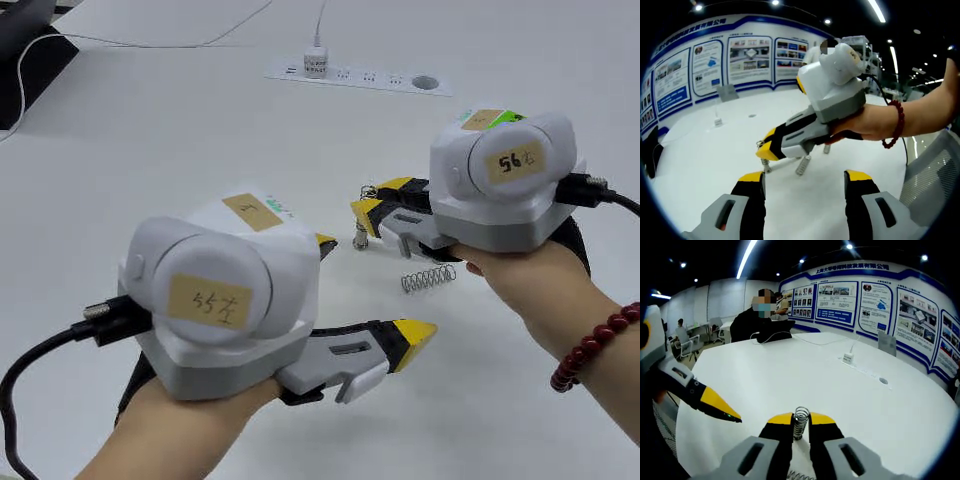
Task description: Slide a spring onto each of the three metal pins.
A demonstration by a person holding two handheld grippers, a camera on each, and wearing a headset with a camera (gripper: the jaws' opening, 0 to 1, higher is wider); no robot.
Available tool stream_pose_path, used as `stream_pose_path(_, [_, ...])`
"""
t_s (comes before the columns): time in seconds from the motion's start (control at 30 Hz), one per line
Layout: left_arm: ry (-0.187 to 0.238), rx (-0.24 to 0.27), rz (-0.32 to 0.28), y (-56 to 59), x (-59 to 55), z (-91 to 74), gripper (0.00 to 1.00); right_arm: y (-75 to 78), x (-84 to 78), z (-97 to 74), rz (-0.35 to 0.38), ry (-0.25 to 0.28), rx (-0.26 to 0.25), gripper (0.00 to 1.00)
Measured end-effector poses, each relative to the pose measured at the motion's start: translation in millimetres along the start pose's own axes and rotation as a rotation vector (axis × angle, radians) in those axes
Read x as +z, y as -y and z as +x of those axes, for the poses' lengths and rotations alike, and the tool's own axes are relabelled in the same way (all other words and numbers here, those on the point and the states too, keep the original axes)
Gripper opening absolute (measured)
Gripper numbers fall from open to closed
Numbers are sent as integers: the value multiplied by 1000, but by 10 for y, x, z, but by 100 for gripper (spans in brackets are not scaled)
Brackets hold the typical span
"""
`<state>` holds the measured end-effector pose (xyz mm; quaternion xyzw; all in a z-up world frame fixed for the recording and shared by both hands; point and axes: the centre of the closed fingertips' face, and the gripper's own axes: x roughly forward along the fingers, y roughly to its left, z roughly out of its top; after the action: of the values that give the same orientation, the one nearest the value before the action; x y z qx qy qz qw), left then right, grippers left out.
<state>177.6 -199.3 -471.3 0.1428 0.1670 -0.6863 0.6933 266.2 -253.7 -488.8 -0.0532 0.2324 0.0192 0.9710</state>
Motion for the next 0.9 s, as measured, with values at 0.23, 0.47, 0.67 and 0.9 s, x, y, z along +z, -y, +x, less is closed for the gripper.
stream_pose_path(0.23, [-5,5,2,-18,-11,3,65,-10,-112,51,11,-36,7,12])
stream_pose_path(0.47, [-6,8,1,-33,-13,3,64,-21,-187,82,25,-60,3,12])
stream_pose_path(0.67, [-7,10,-4,-49,-17,3,63,-17,-194,82,18,-66,1,12])
stream_pose_path(0.9, [-9,9,5,-44,-21,10,62,7,-116,13,23,-49,-8,19])
